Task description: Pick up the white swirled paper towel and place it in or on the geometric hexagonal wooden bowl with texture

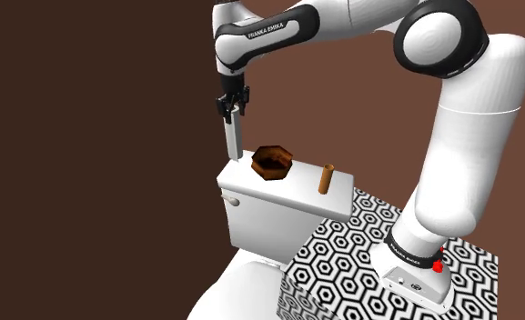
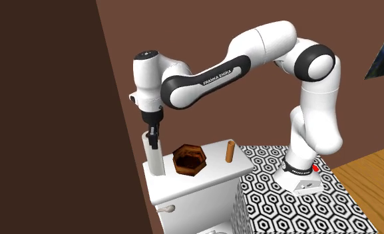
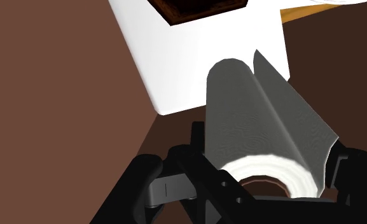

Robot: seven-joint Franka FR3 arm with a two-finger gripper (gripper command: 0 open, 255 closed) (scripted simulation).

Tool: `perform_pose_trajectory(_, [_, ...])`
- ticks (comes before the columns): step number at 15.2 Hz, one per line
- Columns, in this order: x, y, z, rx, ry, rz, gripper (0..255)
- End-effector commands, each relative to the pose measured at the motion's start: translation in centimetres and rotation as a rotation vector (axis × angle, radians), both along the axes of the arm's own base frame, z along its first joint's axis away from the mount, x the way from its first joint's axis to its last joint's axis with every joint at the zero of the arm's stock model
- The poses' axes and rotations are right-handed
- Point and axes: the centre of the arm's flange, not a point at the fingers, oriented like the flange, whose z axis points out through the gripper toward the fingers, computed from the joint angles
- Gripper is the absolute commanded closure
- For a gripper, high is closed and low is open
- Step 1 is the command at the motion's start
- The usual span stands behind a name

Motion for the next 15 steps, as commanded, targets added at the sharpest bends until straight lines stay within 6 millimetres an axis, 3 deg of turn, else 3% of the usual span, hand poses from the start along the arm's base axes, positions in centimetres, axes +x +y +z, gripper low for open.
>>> perform_pose_trajectory(1, [0.0,-0.1,1.2,0.000,0.000,0.000,255])
perform_pose_trajectory(15, [0.0,-0.1,8.5,0.000,0.000,0.000,255])
